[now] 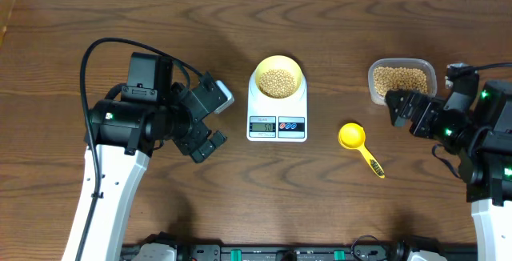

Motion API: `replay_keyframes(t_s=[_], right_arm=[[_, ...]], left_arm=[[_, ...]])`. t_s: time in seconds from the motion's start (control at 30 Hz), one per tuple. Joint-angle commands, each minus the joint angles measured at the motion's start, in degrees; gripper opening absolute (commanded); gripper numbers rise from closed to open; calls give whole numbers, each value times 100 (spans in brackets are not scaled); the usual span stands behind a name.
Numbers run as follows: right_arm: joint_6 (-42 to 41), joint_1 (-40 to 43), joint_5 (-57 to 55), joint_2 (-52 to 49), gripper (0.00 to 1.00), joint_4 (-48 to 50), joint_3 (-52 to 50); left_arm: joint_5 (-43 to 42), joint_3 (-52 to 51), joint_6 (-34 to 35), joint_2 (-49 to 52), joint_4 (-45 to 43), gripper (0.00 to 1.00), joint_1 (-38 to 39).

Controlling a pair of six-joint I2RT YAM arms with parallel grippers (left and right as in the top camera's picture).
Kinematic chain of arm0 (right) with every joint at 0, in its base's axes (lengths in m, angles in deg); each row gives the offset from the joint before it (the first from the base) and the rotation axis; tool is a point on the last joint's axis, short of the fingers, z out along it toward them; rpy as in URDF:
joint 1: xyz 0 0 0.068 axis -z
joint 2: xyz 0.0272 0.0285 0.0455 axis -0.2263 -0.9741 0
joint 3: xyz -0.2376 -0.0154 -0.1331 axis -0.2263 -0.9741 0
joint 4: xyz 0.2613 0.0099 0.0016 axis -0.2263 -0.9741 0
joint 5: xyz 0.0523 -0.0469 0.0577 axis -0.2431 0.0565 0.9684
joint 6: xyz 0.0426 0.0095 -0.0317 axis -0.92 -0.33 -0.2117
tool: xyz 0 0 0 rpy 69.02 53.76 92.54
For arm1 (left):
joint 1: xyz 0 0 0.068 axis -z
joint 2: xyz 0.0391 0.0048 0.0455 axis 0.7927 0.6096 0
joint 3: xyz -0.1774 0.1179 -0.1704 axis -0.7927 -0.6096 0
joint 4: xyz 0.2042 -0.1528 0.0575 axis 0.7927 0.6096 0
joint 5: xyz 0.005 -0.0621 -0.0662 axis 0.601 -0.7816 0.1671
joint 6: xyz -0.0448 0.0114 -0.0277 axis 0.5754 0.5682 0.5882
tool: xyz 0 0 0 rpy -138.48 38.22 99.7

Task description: Scoop item into bowl and weigh 50g on scale

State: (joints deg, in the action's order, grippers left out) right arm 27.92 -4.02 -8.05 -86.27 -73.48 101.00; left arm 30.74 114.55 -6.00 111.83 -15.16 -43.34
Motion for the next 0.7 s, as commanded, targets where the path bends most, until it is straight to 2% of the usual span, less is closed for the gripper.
replay_keyframes(t_s=[0.0,0.1,0.2,0.33,0.67], right_arm=[[-52,-48,0,4,99,-264,85],[37,-37,-11,31,99,-369,85],[586,-26,-20,212,99,-435,85],[1207,-26,-140,979,99,-623,85],[1840,-26,-446,2505,99,-975,61]], left_arm=[[-90,-39,-101,-2,24,98,-20],[-90,-39,-101,-2,24,98,-20],[-90,-39,-101,-2,24,98,-20],[-90,-39,-101,-2,24,98,-20],[-90,-39,-101,-2,24,98,-20]])
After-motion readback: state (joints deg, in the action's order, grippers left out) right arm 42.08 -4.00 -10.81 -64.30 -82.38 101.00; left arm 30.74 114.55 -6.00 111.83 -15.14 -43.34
